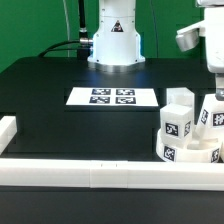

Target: Assemble stool

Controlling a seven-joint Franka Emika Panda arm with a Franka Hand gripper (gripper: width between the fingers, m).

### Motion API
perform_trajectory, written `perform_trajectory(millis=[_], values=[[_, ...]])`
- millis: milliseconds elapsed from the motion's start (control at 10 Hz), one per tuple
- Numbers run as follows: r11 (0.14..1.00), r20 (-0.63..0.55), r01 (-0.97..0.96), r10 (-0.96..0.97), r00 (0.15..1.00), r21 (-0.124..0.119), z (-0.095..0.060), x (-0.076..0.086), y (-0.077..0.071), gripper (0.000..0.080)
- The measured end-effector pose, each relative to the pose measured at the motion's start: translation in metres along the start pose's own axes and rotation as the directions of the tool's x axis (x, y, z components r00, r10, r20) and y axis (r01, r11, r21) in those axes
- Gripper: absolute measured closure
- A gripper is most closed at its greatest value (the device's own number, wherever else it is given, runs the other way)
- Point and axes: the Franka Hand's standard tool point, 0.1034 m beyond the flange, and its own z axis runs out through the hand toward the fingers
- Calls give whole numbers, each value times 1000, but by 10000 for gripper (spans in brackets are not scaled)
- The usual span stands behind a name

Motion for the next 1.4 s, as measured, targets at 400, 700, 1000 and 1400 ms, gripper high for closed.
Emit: perform_trajectory(millis=[400,700,1000,1400], values=[[947,29,322,-322,946,12,11,-9,-2,150],[949,31,313,-314,949,26,19,-12,-5,150],[951,32,309,-310,950,29,21,-14,-5,348],[986,34,166,-167,985,25,21,-14,-5,462]])
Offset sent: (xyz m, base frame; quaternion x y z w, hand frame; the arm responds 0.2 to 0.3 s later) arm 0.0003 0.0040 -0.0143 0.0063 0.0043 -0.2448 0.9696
